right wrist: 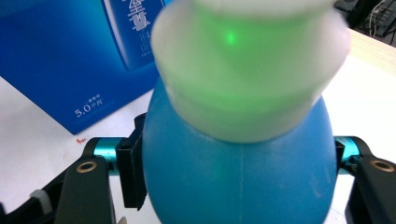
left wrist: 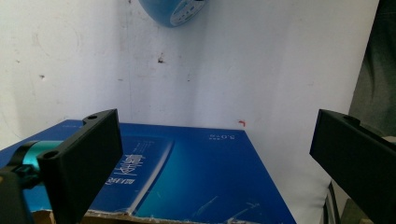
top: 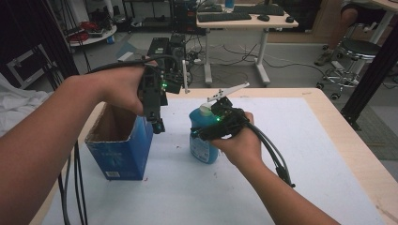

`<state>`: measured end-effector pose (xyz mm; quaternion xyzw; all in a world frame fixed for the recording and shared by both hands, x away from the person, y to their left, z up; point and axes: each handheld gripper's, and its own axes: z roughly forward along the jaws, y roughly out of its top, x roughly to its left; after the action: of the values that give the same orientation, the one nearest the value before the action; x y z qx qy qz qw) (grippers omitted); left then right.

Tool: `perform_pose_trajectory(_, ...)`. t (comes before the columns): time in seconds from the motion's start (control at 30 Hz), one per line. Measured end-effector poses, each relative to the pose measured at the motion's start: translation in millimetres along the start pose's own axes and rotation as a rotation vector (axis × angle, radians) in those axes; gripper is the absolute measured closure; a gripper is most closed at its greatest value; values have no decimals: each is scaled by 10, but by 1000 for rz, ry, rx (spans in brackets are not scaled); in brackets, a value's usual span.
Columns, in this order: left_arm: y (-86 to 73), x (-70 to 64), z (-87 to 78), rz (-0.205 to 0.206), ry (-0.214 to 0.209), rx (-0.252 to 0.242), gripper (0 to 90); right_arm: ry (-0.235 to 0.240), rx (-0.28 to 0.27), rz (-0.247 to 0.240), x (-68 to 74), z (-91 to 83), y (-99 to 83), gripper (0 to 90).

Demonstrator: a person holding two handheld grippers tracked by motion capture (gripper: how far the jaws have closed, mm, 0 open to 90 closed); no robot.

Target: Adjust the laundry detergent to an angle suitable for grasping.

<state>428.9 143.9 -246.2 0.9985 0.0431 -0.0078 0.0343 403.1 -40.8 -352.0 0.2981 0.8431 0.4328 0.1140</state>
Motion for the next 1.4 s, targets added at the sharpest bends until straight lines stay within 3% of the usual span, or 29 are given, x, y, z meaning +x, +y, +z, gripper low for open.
perform_pose_trajectory(0.9, -21, 11, 32, -7, -4, -4, 24, -20, -17, -10, -5, 16, -44, 414)
perform_pose_trajectory(1.1, -22, 13, 34, -8, -4, -2, 24, -48, -27, -38, 27, 8, -48, 437)
perform_pose_trajectory(1.4, -25, 10, 33, -9, -4, 0, 24, -54, -37, -44, 39, 2, -63, 460)
